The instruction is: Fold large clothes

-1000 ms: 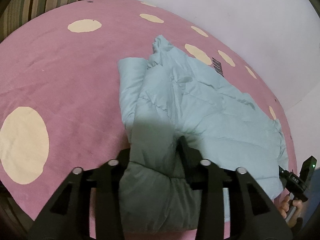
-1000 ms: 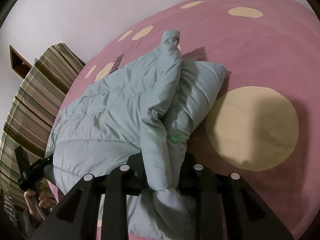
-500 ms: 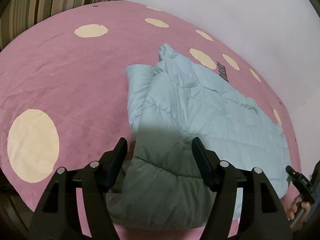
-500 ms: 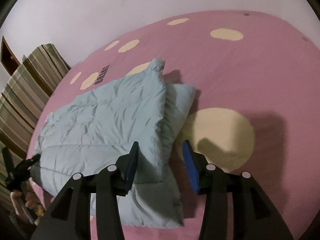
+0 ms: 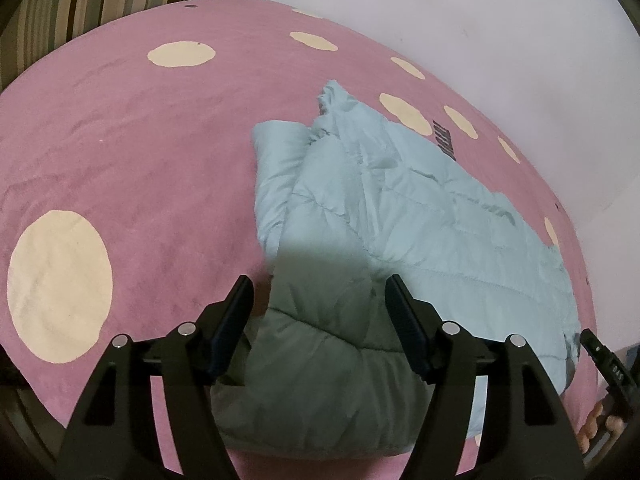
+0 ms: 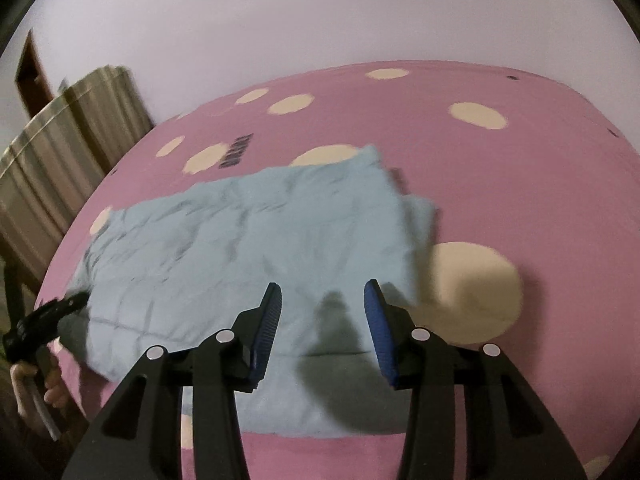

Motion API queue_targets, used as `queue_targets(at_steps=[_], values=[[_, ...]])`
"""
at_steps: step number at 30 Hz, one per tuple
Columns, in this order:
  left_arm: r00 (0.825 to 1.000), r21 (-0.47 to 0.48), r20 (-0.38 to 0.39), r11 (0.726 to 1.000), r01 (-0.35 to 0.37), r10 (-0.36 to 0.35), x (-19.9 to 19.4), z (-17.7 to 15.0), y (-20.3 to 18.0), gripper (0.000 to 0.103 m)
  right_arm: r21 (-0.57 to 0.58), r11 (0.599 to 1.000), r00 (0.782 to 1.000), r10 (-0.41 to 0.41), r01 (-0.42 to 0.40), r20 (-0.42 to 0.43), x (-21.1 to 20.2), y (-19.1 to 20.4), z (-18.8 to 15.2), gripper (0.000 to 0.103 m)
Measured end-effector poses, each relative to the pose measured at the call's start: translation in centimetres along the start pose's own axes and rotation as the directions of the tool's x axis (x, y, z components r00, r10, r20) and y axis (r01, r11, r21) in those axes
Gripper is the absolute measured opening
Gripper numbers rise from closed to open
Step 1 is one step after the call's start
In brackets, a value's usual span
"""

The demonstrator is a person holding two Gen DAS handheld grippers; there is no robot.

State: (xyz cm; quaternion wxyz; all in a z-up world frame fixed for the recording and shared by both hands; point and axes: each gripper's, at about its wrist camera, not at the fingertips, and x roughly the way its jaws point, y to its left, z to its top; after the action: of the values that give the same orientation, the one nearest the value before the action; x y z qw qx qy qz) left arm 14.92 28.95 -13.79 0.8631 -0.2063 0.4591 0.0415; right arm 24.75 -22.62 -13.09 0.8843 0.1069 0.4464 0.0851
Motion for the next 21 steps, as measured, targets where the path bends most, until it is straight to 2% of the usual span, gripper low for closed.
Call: queue_targets(at_steps=[6,12,15,17,19,21], values=[[1.000,-0.002,-0.002,1.000,0.007,-0.007,0.0,0.0,0.2,0.068,-0.116,0.991,0.998,0.059,-0.062,-0.028,1.5,5.9,0.8,0.044],[1.000,-0.012,-0.004,1.000,0.009,-0.009,0.1,0.1,0.4,0.069,-0.175,0.980,0.995,0.093,-0.099,-0.040,3.3,10.8,1.6,0.044],[1.000,-0.020,0.004,1.000,0.007,-0.007,-0.1,0.4,0.7,0.070,-0.206,0.976,0.997,0.058,-0.068,-0.056,5.0,12.3,1.3,0.044],[1.000,-0.021,0.012,1.000,0.007,-0.007,-0.2,0.7,0.8,0.070,-0.200,0.978,0.995,0.030,-0.049,-0.096,6.6,12.5,0.9,0.044],[1.000,-0.023,0.023,1.000,0.013,-0.013,-0.4,1.0,1.1,0.078,-0.198,0.980,0.993,0.007,-0.031,-0.118,7.9,12.5,0.4,0.044],[0.999,-0.023,0.030,1.000,0.021,-0.020,-0.4,1.3,1.2,0.079,-0.203,0.979,0.992,-0.011,-0.015,-0.128,8.7,12.6,-0.1,0.044]])
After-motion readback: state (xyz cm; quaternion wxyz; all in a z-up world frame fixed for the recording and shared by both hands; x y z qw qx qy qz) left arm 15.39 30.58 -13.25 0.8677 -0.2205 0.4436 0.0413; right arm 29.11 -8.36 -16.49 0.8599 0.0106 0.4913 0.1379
